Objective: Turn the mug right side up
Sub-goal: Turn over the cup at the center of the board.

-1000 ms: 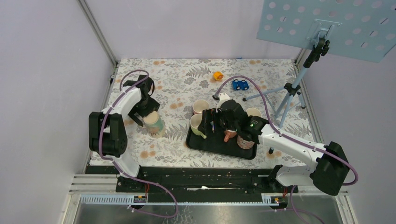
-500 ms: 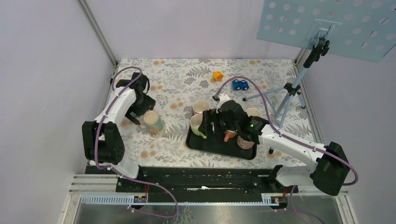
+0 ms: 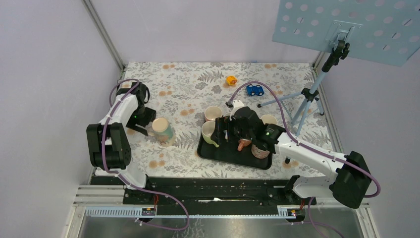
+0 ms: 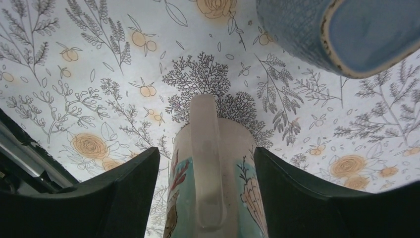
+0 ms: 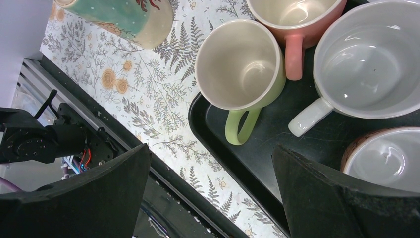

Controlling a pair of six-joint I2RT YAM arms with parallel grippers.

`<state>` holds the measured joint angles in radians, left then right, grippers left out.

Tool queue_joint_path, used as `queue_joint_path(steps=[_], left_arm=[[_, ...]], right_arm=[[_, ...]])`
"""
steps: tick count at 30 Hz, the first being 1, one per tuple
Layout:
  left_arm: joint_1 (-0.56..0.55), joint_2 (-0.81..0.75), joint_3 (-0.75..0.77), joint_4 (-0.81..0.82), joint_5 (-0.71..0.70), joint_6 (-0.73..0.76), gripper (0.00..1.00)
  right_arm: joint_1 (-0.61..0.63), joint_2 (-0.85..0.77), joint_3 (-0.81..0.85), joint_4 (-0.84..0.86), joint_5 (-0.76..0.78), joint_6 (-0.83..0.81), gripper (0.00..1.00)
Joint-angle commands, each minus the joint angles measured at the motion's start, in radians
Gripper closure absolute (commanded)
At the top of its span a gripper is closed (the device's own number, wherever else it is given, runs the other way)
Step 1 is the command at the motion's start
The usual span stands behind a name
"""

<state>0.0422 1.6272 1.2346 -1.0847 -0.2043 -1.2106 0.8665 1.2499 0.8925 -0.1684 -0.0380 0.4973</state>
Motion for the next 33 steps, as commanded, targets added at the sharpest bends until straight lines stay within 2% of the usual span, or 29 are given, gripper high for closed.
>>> queue_joint_path(steps=[1, 8, 17, 20, 21, 27, 33], left_arm=[[0.002, 0.019, -0.018, 0.047, 0.046, -0.029, 0.32], [0.002, 0.046, -0.028, 0.073, 0.074, -0.019, 0.56], [0.002, 0.055, -0.050, 0.106, 0.140, 0.002, 0.75], [0.002, 0.050, -0.047, 0.112, 0.143, 0.020, 0.91], [0.002, 0.047, -0.044, 0.111, 0.144, 0.029, 0.99], [0.002, -0.013, -0.040, 0.169, 0.171, 0.128, 1.00], [0.000, -0.053, -0.022, 0.214, 0.271, 0.290, 1.00]], right_arm=[[-0.009, -0.037, 0.002, 0.002, 0.014, 0.000, 0.00], [-0.010, -0.038, -0.004, 0.007, 0.018, 0.006, 0.00], [-0.010, -0.033, -0.002, 0.009, 0.017, 0.012, 0.00], [-0.010, -0.030, 0.004, 0.008, 0.015, 0.013, 0.00], [-0.010, -0.029, 0.007, 0.009, 0.013, 0.014, 0.00], [-0.010, -0.025, 0.021, 0.005, 0.008, 0.017, 0.00], [-0.010, -0.010, 0.035, 0.017, -0.009, 0.023, 0.00]])
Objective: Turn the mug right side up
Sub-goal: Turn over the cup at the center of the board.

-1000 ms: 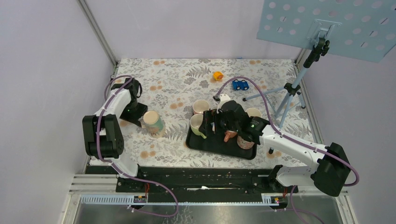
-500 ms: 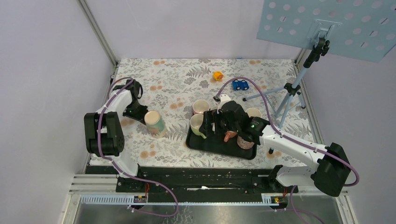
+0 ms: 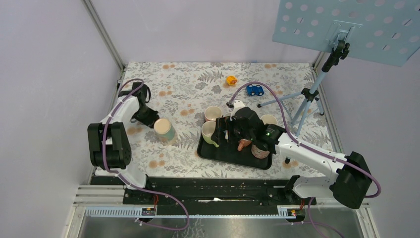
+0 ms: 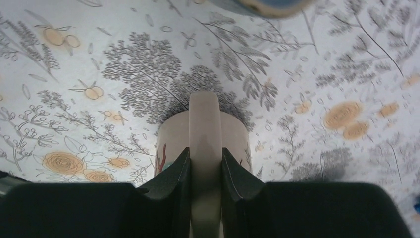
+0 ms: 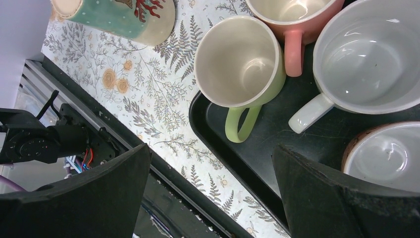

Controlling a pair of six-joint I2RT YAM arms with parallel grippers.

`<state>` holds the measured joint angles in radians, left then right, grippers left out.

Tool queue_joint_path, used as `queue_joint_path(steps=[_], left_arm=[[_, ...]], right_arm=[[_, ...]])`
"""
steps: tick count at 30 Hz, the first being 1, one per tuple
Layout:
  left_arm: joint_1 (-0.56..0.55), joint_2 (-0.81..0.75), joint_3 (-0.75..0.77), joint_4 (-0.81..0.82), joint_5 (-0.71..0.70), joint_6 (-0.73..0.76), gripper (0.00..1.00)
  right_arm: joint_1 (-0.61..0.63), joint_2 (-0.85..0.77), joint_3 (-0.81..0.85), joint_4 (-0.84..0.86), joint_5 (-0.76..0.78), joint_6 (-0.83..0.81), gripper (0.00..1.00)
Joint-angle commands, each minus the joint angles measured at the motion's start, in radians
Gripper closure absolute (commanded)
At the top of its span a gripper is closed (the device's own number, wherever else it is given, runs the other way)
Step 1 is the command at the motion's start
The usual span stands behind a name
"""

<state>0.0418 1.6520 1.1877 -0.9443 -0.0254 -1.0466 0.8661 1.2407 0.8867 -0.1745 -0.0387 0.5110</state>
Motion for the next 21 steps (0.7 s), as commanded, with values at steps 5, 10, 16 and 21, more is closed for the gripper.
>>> queue_joint_path(steps=[5, 10, 16, 21], left_arm=[[-0.002, -0.168, -0.020, 0.196, 0.207, 0.240, 1.00], [-0.023, -0.196, 0.000, 0.229, 0.229, 0.354, 1.00], [-0.091, -0.197, 0.014, 0.254, 0.200, 0.437, 1.00], [-0.127, -0.229, -0.001, 0.309, 0.175, 0.497, 1.00]], right_arm=[[-0.009, 0.019, 0.059, 0.037, -0.024, 0.014, 0.00], [-0.009, 0.040, 0.073, 0.056, -0.046, 0.018, 0.00], [-0.009, 0.066, 0.086, 0.077, -0.055, 0.005, 0.00], [-0.009, 0.090, 0.114, 0.108, -0.075, -0.045, 0.00]])
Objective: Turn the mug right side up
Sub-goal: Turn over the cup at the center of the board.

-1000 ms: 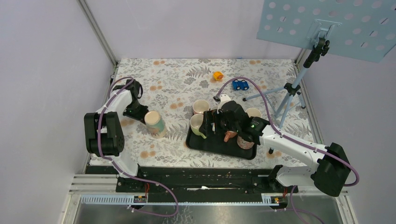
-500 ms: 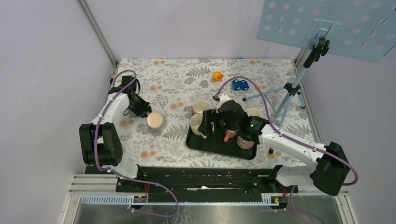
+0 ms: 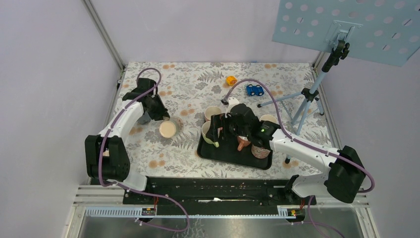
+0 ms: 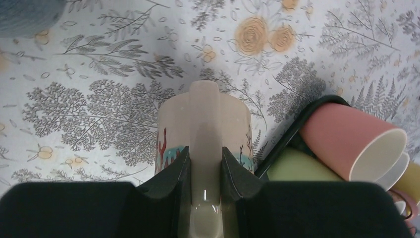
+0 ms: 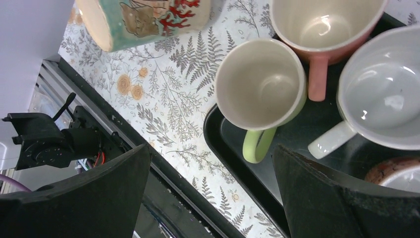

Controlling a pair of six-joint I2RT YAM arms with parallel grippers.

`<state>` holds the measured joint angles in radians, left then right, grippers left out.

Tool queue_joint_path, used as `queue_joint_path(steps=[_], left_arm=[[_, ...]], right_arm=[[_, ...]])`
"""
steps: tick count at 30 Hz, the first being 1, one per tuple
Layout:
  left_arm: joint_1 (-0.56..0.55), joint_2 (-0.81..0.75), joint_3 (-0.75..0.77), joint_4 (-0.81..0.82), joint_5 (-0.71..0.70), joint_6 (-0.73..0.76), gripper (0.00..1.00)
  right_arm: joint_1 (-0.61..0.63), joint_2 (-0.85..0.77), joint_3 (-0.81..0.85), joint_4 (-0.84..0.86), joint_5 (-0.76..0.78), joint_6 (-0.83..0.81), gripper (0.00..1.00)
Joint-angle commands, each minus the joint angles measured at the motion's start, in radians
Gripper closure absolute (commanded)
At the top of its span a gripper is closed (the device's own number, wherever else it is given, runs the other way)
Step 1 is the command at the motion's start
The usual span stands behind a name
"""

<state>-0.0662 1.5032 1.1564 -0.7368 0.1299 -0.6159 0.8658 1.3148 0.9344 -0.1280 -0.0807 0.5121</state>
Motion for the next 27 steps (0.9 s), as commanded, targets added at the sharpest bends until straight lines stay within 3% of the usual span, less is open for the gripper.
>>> queue_joint_path(steps=[1, 11, 27], left_arm=[[-0.019, -0.086, 0.029, 0.112, 0.027, 0.073, 1.00], [-0.033, -0.168, 0.049, 0.206, 0.012, 0.198, 1.00], [-0.086, -0.269, 0.118, 0.373, 0.172, 0.328, 1.00]], right_arm=[[-0.010, 0.025, 0.077, 0.062, -0.040, -0.054, 0.00], [-0.047, 0.101, 0.170, 0.154, -0.178, -0.098, 0.00], [-0.197, 0.280, 0.435, 0.271, -0.514, -0.165, 0.00]])
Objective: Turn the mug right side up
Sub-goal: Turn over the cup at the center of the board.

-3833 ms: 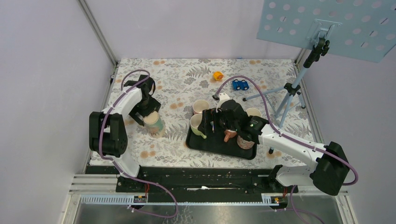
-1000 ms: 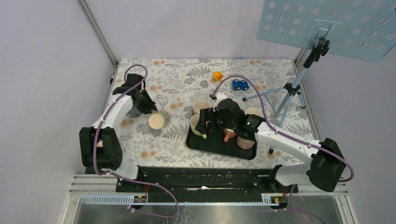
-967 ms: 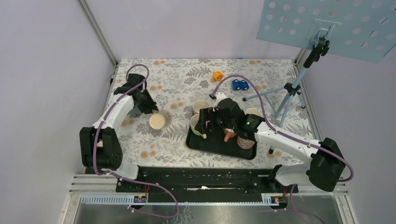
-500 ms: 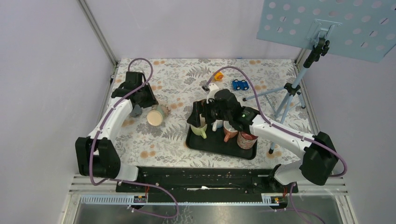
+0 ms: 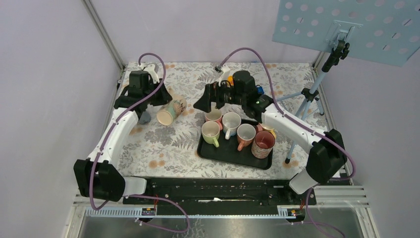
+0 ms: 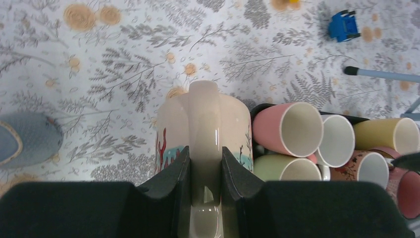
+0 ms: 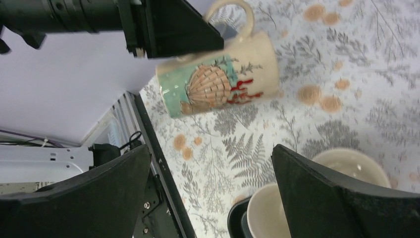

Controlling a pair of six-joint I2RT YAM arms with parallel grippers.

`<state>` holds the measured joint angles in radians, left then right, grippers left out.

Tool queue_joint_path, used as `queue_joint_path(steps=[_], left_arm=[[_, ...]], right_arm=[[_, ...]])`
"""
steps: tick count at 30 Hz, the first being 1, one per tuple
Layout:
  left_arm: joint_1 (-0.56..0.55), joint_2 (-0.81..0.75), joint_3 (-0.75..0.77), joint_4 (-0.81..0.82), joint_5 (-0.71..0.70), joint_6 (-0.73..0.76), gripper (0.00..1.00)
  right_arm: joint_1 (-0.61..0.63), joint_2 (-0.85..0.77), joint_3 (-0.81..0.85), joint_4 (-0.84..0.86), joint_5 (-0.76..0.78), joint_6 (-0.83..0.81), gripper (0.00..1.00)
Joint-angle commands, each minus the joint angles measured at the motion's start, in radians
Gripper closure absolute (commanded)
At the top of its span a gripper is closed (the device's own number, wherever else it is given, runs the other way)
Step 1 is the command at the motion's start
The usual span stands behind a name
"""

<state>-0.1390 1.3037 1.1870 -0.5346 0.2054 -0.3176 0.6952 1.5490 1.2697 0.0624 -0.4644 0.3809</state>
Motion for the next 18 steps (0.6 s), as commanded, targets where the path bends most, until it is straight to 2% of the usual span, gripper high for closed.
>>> queue_joint_path(steps=[1, 10, 18], left_arm=[[-0.016, -0.072, 0.090, 0.180, 0.108, 0.031, 1.00], [-0.050, -0.084, 0.125, 0.223, 0.232, 0.039, 1.00], [-0.074, -0.090, 0.149, 0.236, 0.340, 0.034, 1.00]], right_arm=[[-0.029, 0.058, 0.121, 0.084, -0.147, -0.036, 0.00], [-0.099, 0.229, 0.285, 0.211, -0.301, -0.008, 0.00], [-0.164, 0.314, 0.344, 0.336, -0.410, 0.042, 0.00]])
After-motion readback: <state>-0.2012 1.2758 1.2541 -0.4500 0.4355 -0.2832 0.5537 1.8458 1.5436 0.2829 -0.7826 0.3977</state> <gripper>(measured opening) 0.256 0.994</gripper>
